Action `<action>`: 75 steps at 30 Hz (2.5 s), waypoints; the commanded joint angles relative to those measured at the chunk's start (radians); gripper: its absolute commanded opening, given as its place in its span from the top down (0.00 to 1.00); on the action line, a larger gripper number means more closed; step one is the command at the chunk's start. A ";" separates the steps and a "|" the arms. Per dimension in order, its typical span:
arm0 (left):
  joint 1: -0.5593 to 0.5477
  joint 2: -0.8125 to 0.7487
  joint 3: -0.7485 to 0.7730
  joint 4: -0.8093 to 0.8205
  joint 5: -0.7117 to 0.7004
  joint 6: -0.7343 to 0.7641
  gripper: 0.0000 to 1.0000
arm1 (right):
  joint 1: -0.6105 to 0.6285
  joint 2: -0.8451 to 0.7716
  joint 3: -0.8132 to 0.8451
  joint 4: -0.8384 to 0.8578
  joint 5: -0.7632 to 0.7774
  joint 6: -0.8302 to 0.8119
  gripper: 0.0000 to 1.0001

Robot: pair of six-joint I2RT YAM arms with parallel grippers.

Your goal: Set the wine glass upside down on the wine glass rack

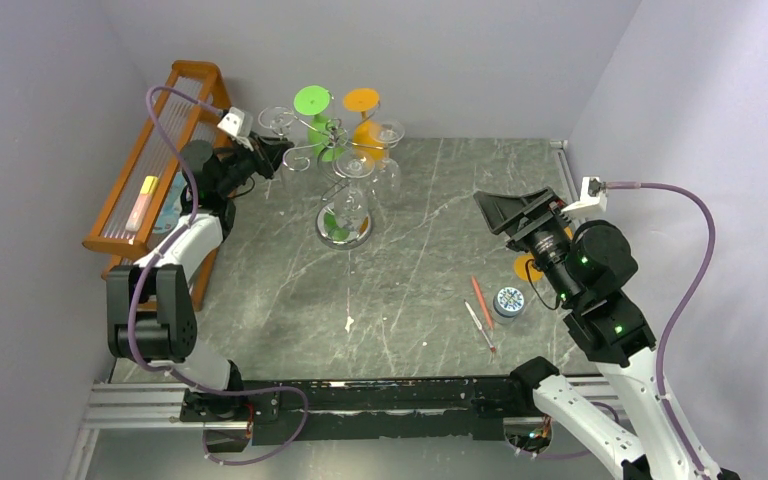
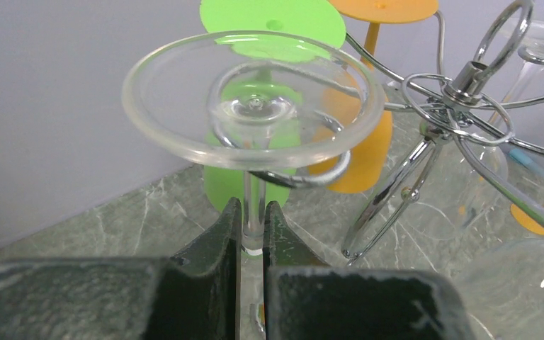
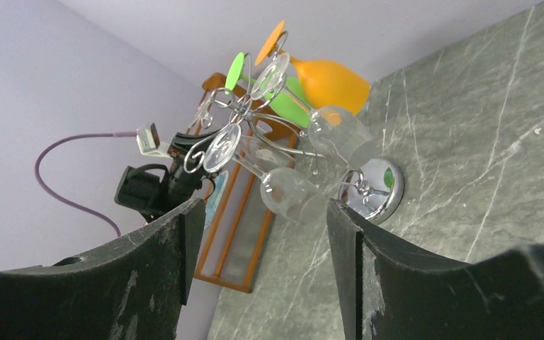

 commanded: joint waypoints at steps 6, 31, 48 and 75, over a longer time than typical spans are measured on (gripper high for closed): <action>0.002 -0.086 -0.101 0.169 -0.039 -0.012 0.95 | -0.001 -0.015 -0.020 0.008 0.008 -0.002 0.33; -0.034 -0.146 -0.202 0.089 -0.133 -0.009 0.51 | -0.001 -0.019 -0.038 0.005 0.017 -0.003 0.33; -0.071 -0.571 -0.422 -0.335 -0.669 -0.306 0.25 | -0.002 0.110 -0.007 -0.091 0.380 -0.213 0.31; -0.097 -0.773 -0.082 -1.029 -0.647 -0.161 0.03 | -0.228 0.525 -0.069 -0.144 0.652 -0.272 0.34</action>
